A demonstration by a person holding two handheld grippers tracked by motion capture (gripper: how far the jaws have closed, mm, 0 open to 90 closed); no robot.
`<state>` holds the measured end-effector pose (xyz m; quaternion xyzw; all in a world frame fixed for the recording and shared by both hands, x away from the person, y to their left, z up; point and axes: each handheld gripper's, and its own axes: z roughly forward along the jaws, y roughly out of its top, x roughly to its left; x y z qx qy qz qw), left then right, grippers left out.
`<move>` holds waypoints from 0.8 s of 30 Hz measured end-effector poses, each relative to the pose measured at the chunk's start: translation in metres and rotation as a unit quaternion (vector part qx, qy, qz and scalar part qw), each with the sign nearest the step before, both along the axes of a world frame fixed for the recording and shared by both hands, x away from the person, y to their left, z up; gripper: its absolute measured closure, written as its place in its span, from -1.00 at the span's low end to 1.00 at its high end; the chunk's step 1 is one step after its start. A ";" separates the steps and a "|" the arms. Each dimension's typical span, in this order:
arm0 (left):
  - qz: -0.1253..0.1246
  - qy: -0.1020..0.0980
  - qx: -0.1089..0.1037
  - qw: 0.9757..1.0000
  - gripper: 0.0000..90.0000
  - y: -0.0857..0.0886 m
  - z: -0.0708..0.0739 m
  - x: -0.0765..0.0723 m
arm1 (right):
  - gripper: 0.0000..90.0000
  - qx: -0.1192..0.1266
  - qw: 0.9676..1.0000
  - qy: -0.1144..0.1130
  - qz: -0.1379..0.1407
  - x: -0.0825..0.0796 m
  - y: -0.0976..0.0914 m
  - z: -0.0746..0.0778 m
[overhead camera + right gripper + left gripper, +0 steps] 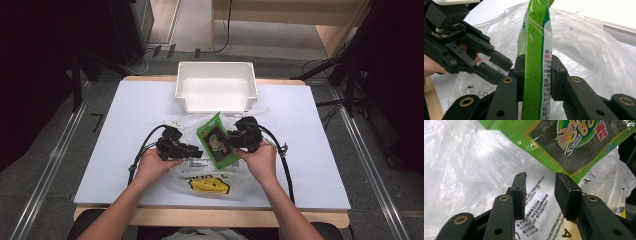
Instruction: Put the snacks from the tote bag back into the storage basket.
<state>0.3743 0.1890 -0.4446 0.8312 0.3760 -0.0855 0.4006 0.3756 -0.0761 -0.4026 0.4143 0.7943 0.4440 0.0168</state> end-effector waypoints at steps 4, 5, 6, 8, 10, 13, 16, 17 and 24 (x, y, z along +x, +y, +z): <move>0.001 -0.004 0.004 1.000 0.36 0.001 0.001 0.000 | 0.64 -0.003 1.000 -0.007 -0.003 0.001 -0.004 0.001; 0.002 -0.006 0.006 1.000 0.35 0.002 0.001 0.000 | 0.64 -0.003 1.000 -0.009 -0.005 0.001 -0.005 0.002; 0.004 -0.006 0.007 1.000 0.32 0.002 0.001 0.000 | 0.64 -0.003 1.000 -0.010 -0.007 0.001 -0.007 0.003; 0.005 -0.007 0.009 1.000 0.31 0.003 0.002 0.000 | 0.64 -0.004 1.000 -0.014 -0.008 0.002 -0.009 0.003; 0.008 -0.011 0.014 1.000 0.25 0.004 0.004 0.000 | 0.64 -0.007 1.000 -0.015 -0.011 0.003 -0.011 0.004; 0.010 -0.014 0.007 1.000 0.17 0.006 0.006 0.001 | 0.64 -0.006 1.000 -0.017 -0.015 0.004 -0.014 0.005; 0.014 -0.015 0.005 1.000 0.11 0.008 0.006 0.002 | 0.64 -0.004 1.000 -0.018 -0.019 0.005 -0.016 0.005; 0.016 -0.013 0.007 1.000 0.10 0.008 0.006 0.003 | 0.64 -0.003 1.000 -0.019 -0.019 0.006 -0.017 0.005; 0.018 -0.011 0.005 1.000 0.07 0.009 0.006 0.003 | 0.64 -0.008 0.999 -0.026 -0.023 0.008 -0.019 0.007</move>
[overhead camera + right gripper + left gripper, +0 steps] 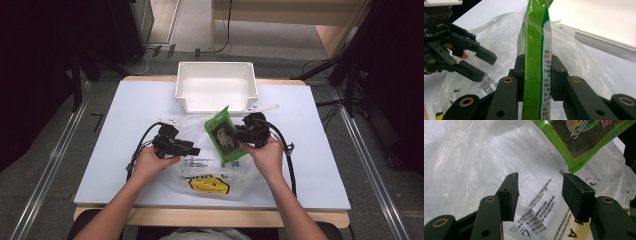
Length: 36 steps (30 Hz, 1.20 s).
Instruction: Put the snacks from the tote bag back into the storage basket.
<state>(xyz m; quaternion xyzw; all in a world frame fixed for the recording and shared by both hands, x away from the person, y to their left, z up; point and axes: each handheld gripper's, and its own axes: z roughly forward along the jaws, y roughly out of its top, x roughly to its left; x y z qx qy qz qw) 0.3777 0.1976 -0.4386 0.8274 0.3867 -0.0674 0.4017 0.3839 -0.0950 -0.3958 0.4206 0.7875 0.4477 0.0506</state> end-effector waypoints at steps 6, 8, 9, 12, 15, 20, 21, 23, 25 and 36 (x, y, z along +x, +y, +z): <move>-0.001 0.001 0.003 1.000 0.05 -0.001 -0.001 0.000 | 0.64 0.000 1.000 -0.007 0.003 0.002 0.001 0.009; -0.002 0.002 0.003 1.000 0.04 -0.002 -0.001 0.000 | 0.64 -0.002 1.000 -0.007 0.004 0.003 0.002 0.011; -0.003 0.003 0.003 1.000 0.04 -0.002 -0.001 0.000 | 0.64 -0.002 1.000 -0.008 0.004 0.004 0.001 0.011; -0.006 0.004 0.004 1.000 0.03 -0.002 -0.002 0.000 | 0.64 -0.001 1.000 -0.003 0.003 0.007 0.003 0.011; -0.007 0.003 0.006 1.000 0.03 -0.003 -0.002 -0.001 | 0.64 -0.003 1.000 -0.008 0.003 0.008 0.002 0.014; -0.009 0.001 0.006 1.000 0.02 -0.003 -0.002 -0.001 | 0.64 -0.007 1.000 -0.011 0.001 0.011 0.001 0.019; -0.010 0.002 0.006 1.000 0.02 -0.003 -0.002 -0.001 | 0.64 -0.007 1.000 -0.012 0.001 0.012 0.001 0.020; -0.010 0.000 0.007 1.000 0.01 -0.003 -0.002 -0.001 | 0.64 -0.008 1.000 -0.011 0.002 0.015 0.001 0.022; -0.009 0.002 0.006 1.000 0.01 -0.003 -0.001 -0.001 | 0.64 -0.003 1.000 -0.011 0.003 0.017 0.001 0.024; -0.012 0.002 0.008 1.000 0.00 -0.004 -0.001 -0.001 | 0.64 0.004 1.000 -0.012 0.000 0.026 0.002 0.032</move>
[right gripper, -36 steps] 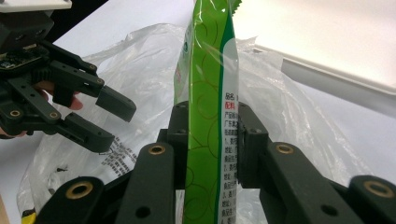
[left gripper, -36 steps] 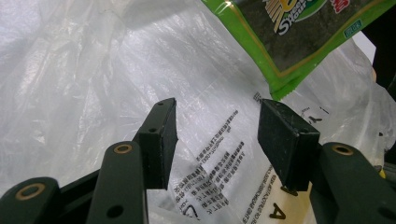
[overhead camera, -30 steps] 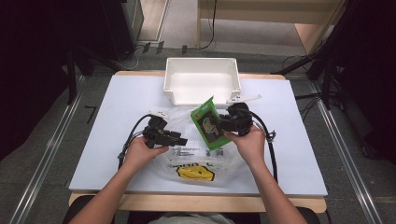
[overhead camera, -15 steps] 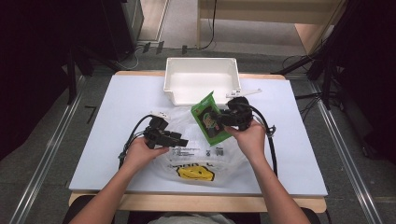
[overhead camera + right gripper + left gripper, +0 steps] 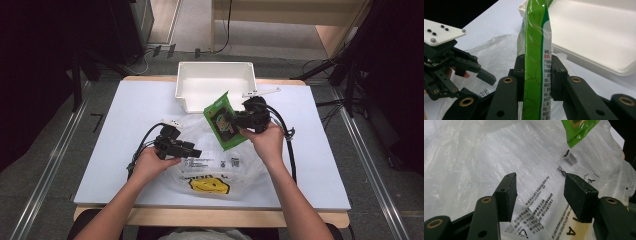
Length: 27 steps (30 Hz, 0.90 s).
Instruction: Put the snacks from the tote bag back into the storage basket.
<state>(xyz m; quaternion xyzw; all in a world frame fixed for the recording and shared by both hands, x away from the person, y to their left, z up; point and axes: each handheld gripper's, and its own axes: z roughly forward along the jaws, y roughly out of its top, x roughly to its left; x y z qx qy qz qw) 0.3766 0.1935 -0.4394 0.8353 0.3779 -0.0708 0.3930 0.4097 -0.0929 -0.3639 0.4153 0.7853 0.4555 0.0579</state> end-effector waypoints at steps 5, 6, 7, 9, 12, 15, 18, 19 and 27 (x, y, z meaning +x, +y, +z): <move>0.000 0.000 0.001 1.000 0.00 -0.001 0.000 0.000 | 0.64 -0.001 1.000 -0.006 -0.005 0.006 0.000 0.007; 0.000 0.000 0.001 1.000 0.00 -0.001 0.000 0.000 | 0.64 -0.005 1.000 -0.004 -0.005 0.007 0.000 0.009; 0.000 0.000 0.001 1.000 0.00 -0.001 0.000 0.000 | 0.64 -0.006 1.000 -0.004 -0.006 0.008 0.001 0.010; 0.000 0.000 0.001 1.000 0.00 -0.001 0.000 0.000 | 0.64 -0.009 1.000 -0.008 -0.006 0.010 0.002 0.013; 0.000 -0.001 0.002 1.000 0.00 -0.001 -0.001 0.000 | 0.64 -0.015 1.000 -0.009 -0.006 0.015 0.005 0.017; 0.000 -0.002 0.002 1.000 0.00 -0.001 0.000 0.000 | 0.64 -0.017 1.000 -0.010 -0.007 0.020 0.006 0.019; -0.002 -0.002 0.003 1.000 0.00 -0.001 0.000 0.000 | 0.64 -0.018 1.000 -0.009 -0.008 0.025 0.008 0.021; -0.002 -0.002 0.004 1.000 0.00 -0.001 0.000 0.000 | 0.64 -0.018 1.000 -0.008 -0.009 0.027 0.009 0.022; -0.005 -0.007 0.010 1.000 0.00 -0.003 0.001 0.001 | 0.64 -0.019 1.000 -0.010 -0.019 0.042 0.009 0.026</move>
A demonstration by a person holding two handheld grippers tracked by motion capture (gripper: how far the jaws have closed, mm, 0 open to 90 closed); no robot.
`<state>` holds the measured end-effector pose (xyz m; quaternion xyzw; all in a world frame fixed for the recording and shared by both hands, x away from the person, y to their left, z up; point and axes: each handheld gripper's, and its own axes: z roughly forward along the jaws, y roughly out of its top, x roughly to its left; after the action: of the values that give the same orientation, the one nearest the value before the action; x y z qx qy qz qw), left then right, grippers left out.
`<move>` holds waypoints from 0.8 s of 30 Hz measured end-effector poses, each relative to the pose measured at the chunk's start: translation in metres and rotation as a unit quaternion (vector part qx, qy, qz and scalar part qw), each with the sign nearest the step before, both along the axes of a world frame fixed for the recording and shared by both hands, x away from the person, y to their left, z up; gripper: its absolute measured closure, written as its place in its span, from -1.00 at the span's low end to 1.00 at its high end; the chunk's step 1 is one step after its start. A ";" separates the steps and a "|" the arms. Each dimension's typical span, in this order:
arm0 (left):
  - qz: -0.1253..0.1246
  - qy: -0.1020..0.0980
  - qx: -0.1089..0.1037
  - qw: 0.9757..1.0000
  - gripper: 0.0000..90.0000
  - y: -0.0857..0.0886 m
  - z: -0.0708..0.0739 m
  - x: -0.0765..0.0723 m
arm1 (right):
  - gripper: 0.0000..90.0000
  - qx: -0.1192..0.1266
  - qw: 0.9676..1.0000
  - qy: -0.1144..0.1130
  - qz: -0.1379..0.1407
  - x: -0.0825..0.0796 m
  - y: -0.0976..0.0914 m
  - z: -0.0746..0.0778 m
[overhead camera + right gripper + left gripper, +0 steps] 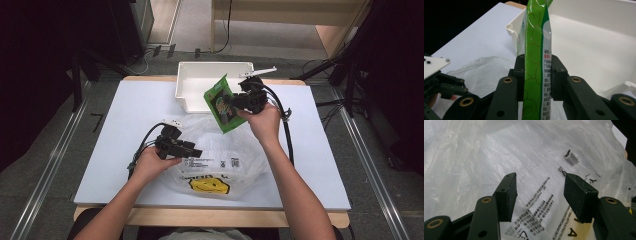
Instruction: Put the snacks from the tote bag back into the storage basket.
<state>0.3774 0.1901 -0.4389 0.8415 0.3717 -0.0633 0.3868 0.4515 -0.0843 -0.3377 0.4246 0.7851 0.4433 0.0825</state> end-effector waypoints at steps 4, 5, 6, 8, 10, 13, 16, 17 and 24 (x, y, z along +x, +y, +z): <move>0.000 -0.001 -0.002 1.000 0.00 -0.002 -0.001 0.000 | 0.64 -0.002 1.000 -0.008 -0.009 0.006 -0.001 0.003; 0.000 -0.001 -0.002 1.000 0.00 -0.002 -0.001 0.000 | 0.64 -0.002 1.000 -0.005 -0.010 0.008 -0.001 0.004; 0.000 -0.001 -0.001 1.000 0.00 -0.002 -0.001 0.000 | 0.64 -0.007 1.000 -0.002 -0.011 0.010 -0.001 0.004; 0.001 -0.002 -0.001 1.000 0.00 -0.003 0.000 0.000 | 0.64 -0.008 1.000 -0.005 -0.015 0.014 0.000 0.004; -0.001 -0.003 0.001 1.000 0.00 -0.003 0.000 0.001 | 0.64 -0.009 1.000 -0.005 -0.019 0.018 0.000 0.005; -0.002 -0.003 0.000 1.000 0.01 -0.004 -0.001 0.001 | 0.64 -0.006 1.000 -0.012 -0.025 0.024 0.002 0.006; -0.002 -0.001 0.000 1.000 0.01 -0.004 -0.001 0.001 | 0.64 -0.016 0.999 -0.010 -0.029 0.032 0.004 0.007; -0.002 -0.001 0.000 1.000 0.01 -0.004 -0.001 0.002 | 0.64 -0.019 0.999 -0.012 -0.031 0.034 0.005 0.008; -0.003 0.000 -0.004 1.000 0.01 -0.004 -0.001 0.002 | 0.64 -0.017 0.999 -0.022 -0.038 0.051 0.009 0.011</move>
<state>0.3791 0.1865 -0.4397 0.8411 0.3689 -0.0657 0.3901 0.5021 -0.0755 -0.3263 0.4427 0.7740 0.4353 0.1239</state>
